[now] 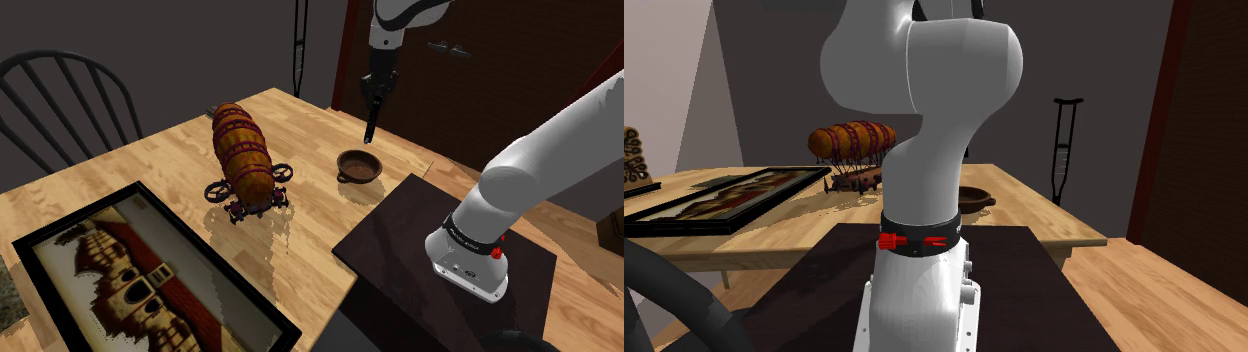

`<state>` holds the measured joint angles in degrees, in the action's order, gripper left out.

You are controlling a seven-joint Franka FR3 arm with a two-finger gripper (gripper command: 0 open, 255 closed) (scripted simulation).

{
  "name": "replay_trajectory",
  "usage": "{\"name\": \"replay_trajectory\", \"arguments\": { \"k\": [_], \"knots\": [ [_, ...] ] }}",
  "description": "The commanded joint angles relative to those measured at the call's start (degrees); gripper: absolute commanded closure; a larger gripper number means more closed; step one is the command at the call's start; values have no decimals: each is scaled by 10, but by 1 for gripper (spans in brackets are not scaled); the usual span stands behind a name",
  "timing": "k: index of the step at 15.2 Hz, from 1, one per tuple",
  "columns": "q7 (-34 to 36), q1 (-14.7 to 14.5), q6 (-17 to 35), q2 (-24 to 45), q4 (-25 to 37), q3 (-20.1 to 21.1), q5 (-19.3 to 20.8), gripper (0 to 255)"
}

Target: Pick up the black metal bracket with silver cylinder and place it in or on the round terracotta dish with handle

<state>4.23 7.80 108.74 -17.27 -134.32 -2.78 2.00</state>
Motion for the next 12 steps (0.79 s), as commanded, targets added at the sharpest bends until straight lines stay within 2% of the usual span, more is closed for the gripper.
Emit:
{"name": "replay_trajectory", "arguments": {
  "k": [1, 12],
  "knots": [
    [-16, 7, 1, 9, 8, -11, 6, 255],
    [-15, 8, 91, 45, -46, -13, 6, 255]
  ]
}}
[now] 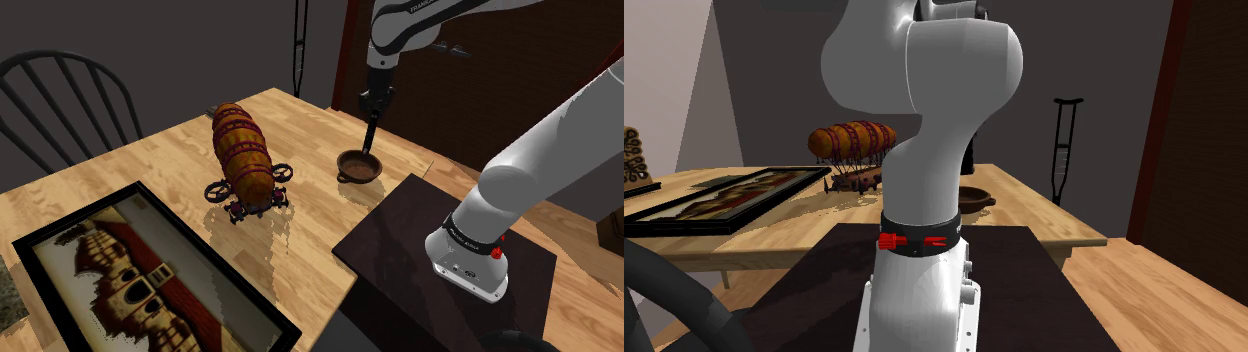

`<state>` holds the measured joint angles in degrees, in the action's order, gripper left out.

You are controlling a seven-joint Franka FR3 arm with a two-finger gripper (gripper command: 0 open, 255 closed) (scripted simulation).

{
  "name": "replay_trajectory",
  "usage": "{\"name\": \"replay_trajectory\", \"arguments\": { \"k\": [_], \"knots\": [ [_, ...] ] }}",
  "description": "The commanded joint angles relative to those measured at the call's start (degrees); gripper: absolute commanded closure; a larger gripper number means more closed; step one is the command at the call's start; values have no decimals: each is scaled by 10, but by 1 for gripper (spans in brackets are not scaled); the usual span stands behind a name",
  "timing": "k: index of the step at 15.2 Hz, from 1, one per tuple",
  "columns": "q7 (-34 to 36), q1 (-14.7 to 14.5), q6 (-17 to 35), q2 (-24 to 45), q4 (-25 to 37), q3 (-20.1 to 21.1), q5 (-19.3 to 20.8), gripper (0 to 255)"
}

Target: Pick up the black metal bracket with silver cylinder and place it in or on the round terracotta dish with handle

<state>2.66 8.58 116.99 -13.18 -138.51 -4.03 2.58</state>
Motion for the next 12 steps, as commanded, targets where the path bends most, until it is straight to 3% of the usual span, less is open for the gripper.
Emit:
{"name": "replay_trajectory", "arguments": {
  "k": [1, 12],
  "knots": [
    [0, 0, 17, 9, -8, 0, 0, 255],
    [0, 0, 102, 59, -43, -2, -1, 255]
  ]
}}
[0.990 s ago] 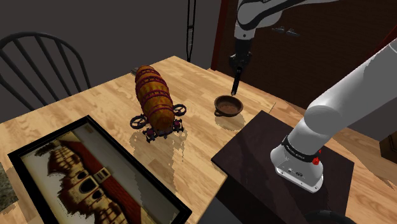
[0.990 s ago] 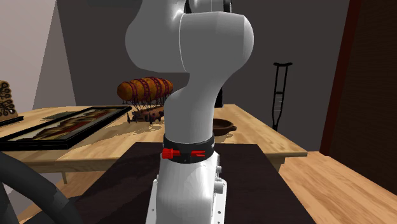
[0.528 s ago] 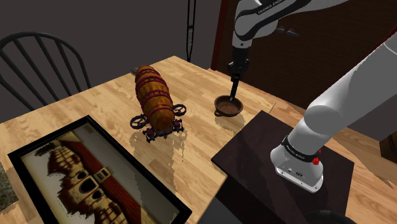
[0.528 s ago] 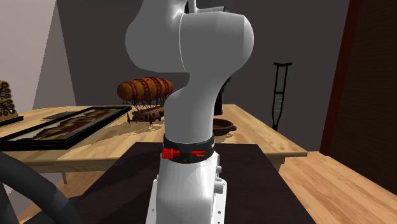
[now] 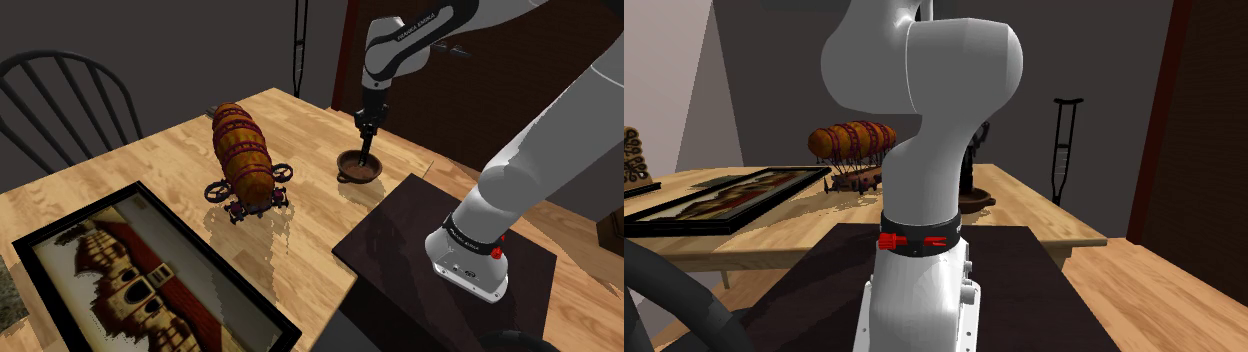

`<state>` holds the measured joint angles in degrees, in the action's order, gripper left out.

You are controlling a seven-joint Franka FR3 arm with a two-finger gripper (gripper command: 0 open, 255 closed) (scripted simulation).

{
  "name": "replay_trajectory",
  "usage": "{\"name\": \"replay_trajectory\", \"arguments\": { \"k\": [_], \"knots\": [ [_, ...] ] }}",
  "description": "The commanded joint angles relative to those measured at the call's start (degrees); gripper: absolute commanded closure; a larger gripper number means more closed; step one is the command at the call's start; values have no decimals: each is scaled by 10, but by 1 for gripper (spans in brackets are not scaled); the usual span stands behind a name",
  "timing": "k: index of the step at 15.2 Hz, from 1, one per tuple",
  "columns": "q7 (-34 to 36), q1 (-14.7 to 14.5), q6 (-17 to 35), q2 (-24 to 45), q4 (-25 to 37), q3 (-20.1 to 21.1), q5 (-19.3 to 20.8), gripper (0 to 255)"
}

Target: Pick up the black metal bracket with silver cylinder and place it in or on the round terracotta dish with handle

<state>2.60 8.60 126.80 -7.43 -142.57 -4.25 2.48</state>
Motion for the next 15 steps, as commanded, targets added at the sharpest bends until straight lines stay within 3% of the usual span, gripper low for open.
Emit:
{"name": "replay_trajectory", "arguments": {
  "k": [1, 7, 8, 13, 15],
  "knots": [
    [1, 0, 4, 1, -3, 0, 0, 255],
    [1, 0, 4, 1, -3, 0, 0, 255],
    [1, 0, 4, 1, -3, 0, 0, 0],
    [1, 0, 4, 1, -3, 0, 0, 0],
    [1, -1, -38, -19, 20, 1, 0, 0]
  ]
}}
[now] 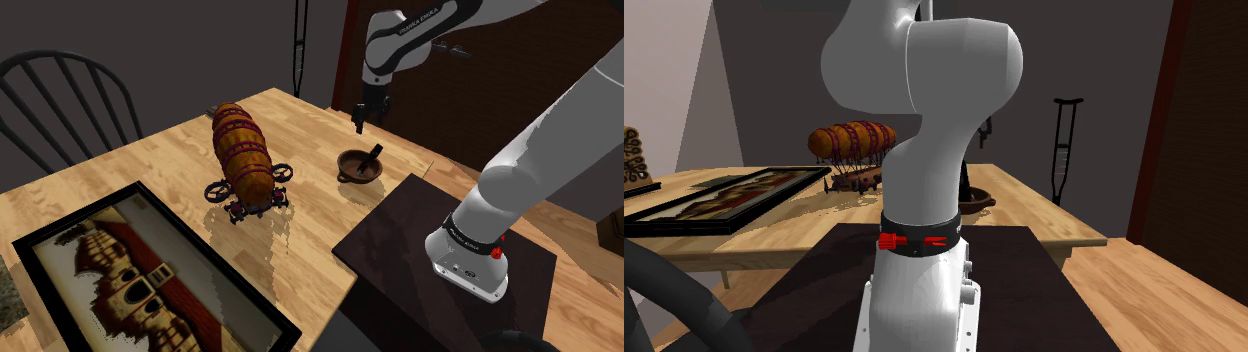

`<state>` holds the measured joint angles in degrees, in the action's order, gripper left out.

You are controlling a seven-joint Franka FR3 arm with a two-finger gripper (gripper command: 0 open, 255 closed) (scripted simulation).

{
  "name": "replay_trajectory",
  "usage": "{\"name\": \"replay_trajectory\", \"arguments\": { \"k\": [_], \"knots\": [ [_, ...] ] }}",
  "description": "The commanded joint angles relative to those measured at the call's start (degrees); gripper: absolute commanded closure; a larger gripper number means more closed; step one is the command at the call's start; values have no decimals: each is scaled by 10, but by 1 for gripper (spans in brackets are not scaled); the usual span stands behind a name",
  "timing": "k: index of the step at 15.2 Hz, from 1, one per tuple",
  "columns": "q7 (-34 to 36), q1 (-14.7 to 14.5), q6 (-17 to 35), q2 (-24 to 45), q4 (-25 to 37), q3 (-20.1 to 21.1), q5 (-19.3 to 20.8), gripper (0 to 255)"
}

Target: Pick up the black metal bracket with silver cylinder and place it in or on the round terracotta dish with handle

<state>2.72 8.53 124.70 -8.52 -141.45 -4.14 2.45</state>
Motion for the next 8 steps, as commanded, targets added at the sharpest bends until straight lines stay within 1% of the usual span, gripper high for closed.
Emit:
{"name": "replay_trajectory", "arguments": {
  "k": [1, 2, 8],
  "knots": [
    [0, 0, -38, -16, 21, 1, 0, 0],
    [0, -1, -54, -22, 31, 1, 0, 0],
    [0, -1, -54, -22, 31, 1, 0, 0]
  ]
}}
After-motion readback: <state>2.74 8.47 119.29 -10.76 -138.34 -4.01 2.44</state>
